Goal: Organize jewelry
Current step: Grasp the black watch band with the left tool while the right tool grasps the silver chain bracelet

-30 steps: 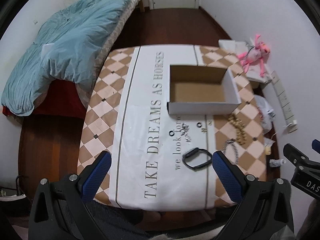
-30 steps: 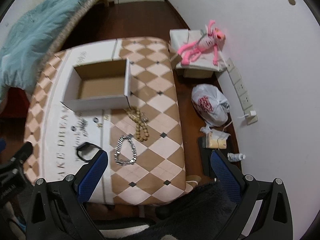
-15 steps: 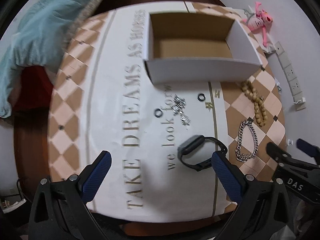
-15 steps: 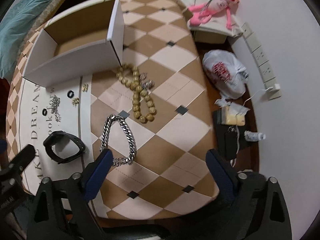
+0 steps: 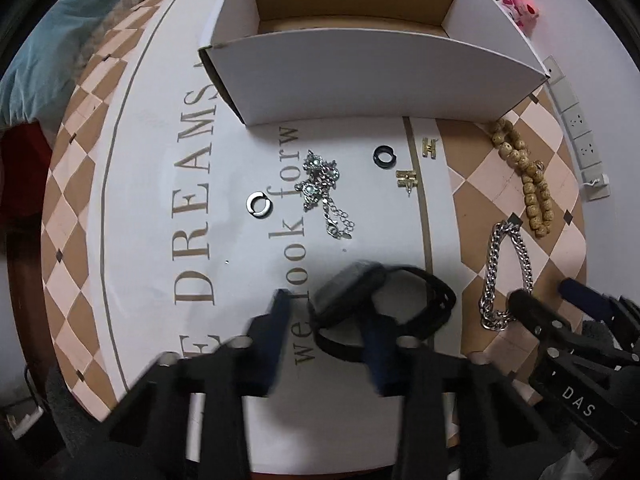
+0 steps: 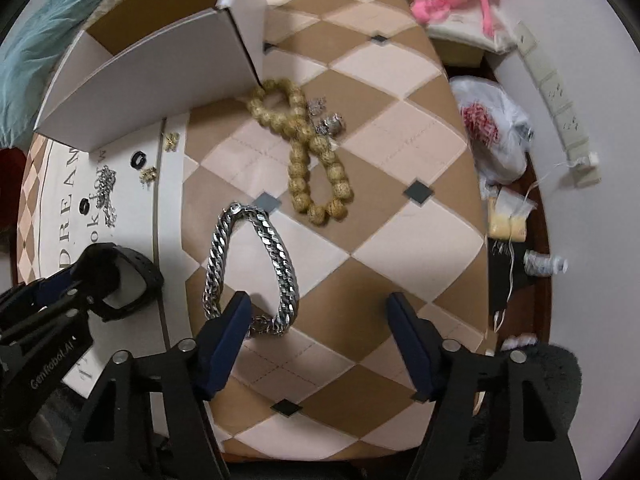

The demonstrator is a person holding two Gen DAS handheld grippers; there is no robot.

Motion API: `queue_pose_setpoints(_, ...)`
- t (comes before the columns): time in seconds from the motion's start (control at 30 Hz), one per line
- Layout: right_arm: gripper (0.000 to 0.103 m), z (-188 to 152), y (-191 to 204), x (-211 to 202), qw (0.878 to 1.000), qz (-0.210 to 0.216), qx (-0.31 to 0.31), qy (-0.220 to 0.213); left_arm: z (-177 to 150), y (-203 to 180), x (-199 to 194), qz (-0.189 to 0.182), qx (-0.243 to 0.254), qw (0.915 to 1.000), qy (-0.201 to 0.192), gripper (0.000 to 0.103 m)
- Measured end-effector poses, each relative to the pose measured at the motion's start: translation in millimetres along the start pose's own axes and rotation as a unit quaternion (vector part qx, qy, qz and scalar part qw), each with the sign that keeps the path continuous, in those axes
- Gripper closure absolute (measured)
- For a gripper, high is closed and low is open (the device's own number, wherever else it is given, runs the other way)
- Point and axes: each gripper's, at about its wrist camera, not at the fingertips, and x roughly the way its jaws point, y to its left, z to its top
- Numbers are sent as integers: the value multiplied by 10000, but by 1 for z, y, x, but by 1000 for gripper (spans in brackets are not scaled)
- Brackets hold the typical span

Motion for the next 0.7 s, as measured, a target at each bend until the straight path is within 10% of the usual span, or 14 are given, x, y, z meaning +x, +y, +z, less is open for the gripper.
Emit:
queue_pose_setpoints(0.13,42,-6,12,-1,9993,-184,-211,-264,-1,9,-2,33,2,9999,-117,89)
queue_pose_setpoints(0.27,94,-13,25,-7,9975,-211,-399,-539,-1,15,-5,75,-28,9998,-187,89)
queue_pose_setpoints(0.7,95,-7,1,-54,9936,640,129,-924,-14,30,-38,-103,-77,9992,-383,90)
